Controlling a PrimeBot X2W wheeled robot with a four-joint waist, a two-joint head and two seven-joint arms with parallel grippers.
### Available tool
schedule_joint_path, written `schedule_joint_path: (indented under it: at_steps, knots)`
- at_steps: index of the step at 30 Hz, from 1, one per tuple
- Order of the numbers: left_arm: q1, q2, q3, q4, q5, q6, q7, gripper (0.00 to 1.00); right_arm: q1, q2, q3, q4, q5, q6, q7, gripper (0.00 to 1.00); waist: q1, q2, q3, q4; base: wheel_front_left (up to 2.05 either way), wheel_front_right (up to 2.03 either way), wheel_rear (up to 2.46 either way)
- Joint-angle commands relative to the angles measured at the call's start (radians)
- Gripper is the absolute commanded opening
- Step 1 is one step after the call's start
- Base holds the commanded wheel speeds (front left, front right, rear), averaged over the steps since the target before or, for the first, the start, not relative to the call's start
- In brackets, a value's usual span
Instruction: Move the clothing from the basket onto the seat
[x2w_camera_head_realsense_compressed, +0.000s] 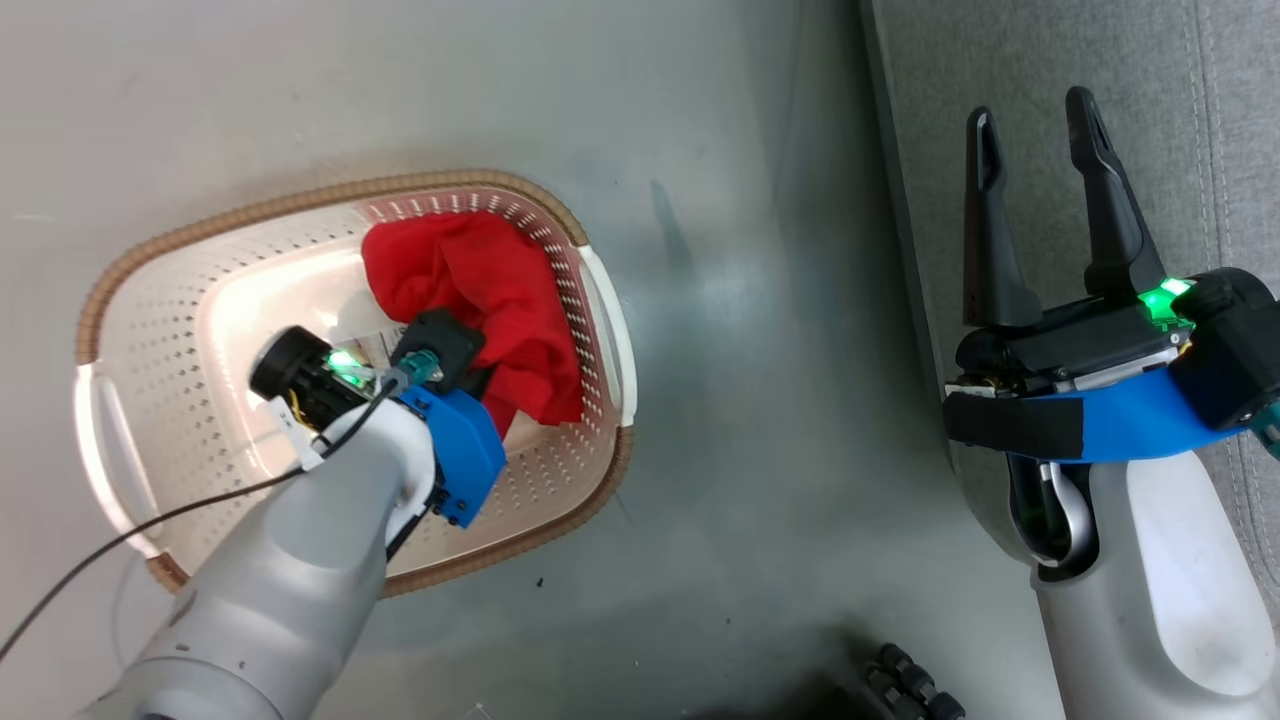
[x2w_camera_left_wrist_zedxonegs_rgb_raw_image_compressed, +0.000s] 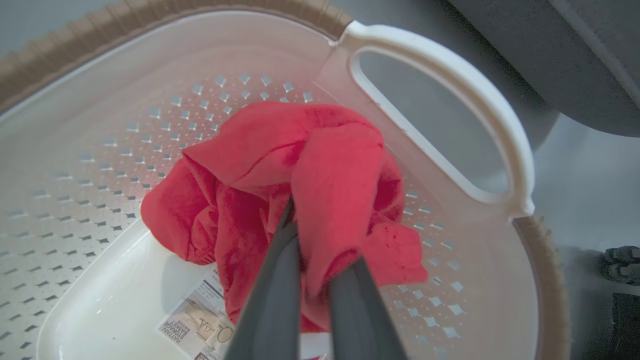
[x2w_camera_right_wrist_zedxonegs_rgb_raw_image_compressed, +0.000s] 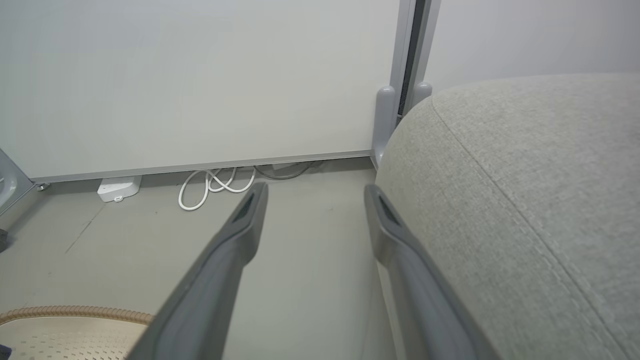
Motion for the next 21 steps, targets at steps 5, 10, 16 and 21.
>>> schedule_joint_path:
  at_steps: [5, 10, 16, 21]
  knots:
    - [0.041, 0.003, 0.011, -0.074, -0.016, 0.001, -0.003, 0.00, 0.015, -0.007, -0.006, 0.011, -0.001, -0.001, 0.000, 1.00, 0.0000, 0.0000, -0.058, 0.033, 0.00, 0.00, 0.00]
    - [0.075, 0.003, 0.056, -0.160, -0.009, 0.002, -0.003, 0.00, 0.030, -0.019, -0.010, 0.021, -0.001, -0.001, 0.000, 1.00, 0.0000, 0.0000, -0.111, 0.068, 0.00, 0.00, 0.00]
    - [0.134, 0.002, 0.141, -0.264, 0.016, 0.013, -0.003, 0.00, 0.052, -0.027, -0.014, 0.037, -0.001, -0.001, 0.000, 1.00, 0.0000, 0.0000, -0.188, 0.107, 0.00, 0.00, 0.00]
    - [0.185, 0.007, 0.214, -0.358, 0.050, 0.019, -0.003, 0.00, 0.078, -0.029, -0.018, 0.047, -0.002, -0.001, 0.000, 1.00, 0.0000, 0.0000, -0.254, 0.134, 0.00, 0.00, 0.00]
